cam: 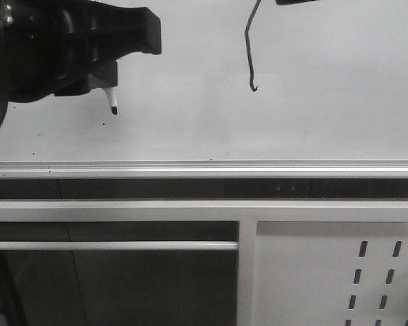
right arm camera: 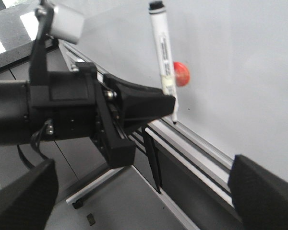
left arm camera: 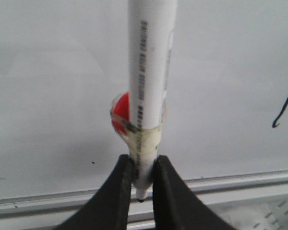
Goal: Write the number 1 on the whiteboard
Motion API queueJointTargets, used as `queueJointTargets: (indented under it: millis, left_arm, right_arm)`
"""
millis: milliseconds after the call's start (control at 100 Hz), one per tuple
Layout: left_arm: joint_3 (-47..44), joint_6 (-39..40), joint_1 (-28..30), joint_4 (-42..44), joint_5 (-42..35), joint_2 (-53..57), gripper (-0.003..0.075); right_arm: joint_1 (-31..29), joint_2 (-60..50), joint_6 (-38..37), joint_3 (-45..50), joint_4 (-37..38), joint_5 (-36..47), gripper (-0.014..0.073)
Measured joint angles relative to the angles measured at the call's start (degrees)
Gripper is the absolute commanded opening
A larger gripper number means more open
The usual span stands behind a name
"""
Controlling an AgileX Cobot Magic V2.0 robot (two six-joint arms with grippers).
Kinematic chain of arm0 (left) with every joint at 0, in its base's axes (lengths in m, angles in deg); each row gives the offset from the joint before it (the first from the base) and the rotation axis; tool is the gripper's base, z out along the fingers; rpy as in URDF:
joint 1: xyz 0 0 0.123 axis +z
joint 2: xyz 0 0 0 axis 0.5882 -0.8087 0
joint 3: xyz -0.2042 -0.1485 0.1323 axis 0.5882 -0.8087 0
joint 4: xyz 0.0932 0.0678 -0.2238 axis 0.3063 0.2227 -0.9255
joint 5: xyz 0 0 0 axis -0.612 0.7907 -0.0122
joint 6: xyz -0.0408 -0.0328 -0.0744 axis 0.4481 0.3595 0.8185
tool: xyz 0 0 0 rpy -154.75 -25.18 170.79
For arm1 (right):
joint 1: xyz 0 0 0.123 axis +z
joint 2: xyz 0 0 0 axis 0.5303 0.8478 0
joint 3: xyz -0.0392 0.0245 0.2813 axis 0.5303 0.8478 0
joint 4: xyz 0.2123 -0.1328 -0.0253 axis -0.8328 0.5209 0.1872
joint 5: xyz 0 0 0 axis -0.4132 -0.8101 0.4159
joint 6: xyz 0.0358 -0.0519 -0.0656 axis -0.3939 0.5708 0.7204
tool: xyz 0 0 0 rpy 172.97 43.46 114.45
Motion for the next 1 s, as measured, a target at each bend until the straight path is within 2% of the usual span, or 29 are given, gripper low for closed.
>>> queueJointTargets:
  millis: [140, 440, 1000]
  left_arm:
    - [1.84, -1.61, 5.26, 0.36, -11.61, 0.0, -0.0004]
    - [4.99, -6.01, 13.55, 1.34, -26.45, 0.0, -0.0004]
    - [4.99, -9.92, 18.3, 1.68, -28.63, 0.0, -0.0004]
  right_arm:
    - [0.0, 0.0, 0.0, 0.0, 0.0, 0.0, 0.065]
    - [0.0, 0.0, 0.0, 0.0, 0.0, 0.03, 0.065]
    - [0.0, 0.0, 0.0, 0.0, 0.0, 0.13, 0.065]
